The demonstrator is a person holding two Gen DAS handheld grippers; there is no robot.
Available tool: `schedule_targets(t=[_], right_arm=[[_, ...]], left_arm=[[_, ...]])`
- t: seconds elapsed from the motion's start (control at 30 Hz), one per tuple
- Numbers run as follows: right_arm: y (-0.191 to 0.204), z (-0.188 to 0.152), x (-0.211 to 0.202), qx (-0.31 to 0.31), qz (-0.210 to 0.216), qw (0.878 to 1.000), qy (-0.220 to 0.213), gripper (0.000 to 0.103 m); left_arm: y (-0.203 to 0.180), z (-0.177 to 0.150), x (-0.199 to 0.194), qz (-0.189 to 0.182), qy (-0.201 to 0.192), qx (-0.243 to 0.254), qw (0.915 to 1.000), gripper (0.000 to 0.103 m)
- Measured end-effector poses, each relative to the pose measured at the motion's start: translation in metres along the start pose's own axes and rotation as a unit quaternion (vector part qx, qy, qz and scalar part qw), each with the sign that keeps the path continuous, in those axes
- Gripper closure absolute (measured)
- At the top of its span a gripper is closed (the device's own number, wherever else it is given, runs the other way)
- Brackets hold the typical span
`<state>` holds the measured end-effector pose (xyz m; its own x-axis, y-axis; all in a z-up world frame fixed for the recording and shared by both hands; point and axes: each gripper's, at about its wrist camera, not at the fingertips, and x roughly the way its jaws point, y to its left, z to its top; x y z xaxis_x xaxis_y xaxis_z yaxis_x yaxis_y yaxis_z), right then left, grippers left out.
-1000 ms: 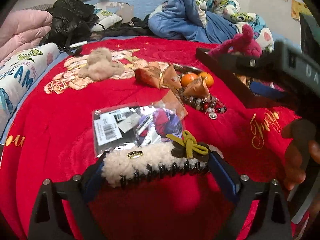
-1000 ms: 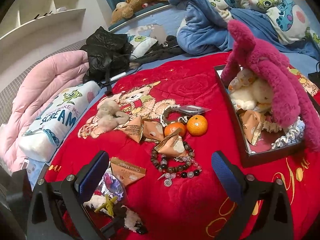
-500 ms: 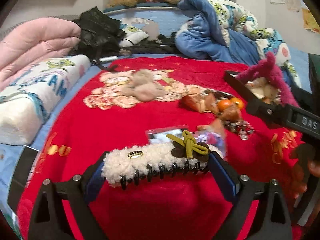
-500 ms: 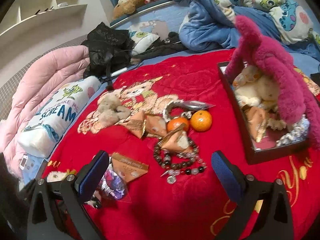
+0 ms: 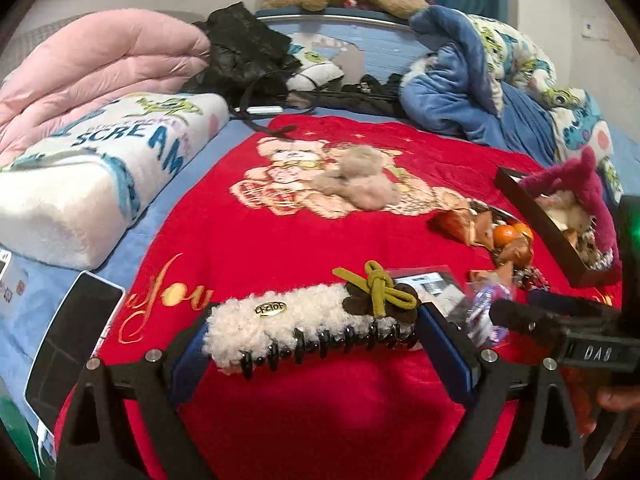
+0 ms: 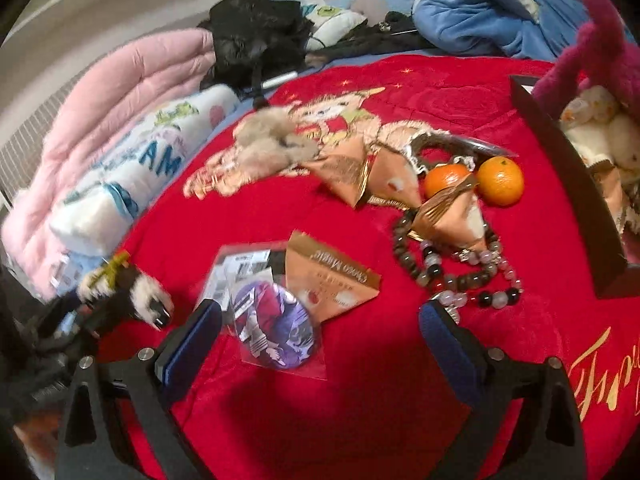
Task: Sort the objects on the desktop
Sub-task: 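Grasp the clear anime badge packet with the right tool while the left holds the hair clip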
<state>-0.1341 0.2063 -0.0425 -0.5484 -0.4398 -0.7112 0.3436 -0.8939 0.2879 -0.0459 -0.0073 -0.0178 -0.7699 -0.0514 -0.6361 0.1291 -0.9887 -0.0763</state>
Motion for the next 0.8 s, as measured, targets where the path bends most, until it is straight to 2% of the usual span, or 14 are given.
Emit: schedule_targets(t=[0.17, 0.43, 0.5, 0.57, 0.63, 0.8], right_arm=[[0.018, -0.003, 0.014, -0.024, -0.016, 1.0, 0.012, 0.002], [0.038, -0.007, 0.037, -0.074, -0.087, 0.993, 0.031, 0.002], [0.039, -0.008, 0.039, -0.08, -0.094, 0.992, 0.03, 0.009], [0.038, -0.007, 0.038, -0.077, -0.094, 0.992, 0.027, 0.03], [0.034, -0.006, 0.034, -0.067, -0.085, 0.994, 0.02, 0.044], [0.032, -0.005, 0.031, -0.061, -0.077, 0.995, 0.018, 0.047]], left_arm=[[0.01, -0.002, 0.002, 0.003, 0.0, -0.011, 0.9999, 0.007], [0.013, -0.003, 0.003, 0.002, -0.001, -0.011, 0.9999, 0.007], [0.011, -0.003, 0.002, 0.003, -0.002, -0.006, 1.0, 0.007], [0.009, -0.003, 0.001, 0.003, -0.004, -0.005, 1.0, 0.007], [0.008, -0.003, 0.0, 0.003, -0.004, -0.004, 1.0, 0.007], [0.001, -0.003, -0.002, 0.006, -0.004, 0.004, 1.0, 0.007]])
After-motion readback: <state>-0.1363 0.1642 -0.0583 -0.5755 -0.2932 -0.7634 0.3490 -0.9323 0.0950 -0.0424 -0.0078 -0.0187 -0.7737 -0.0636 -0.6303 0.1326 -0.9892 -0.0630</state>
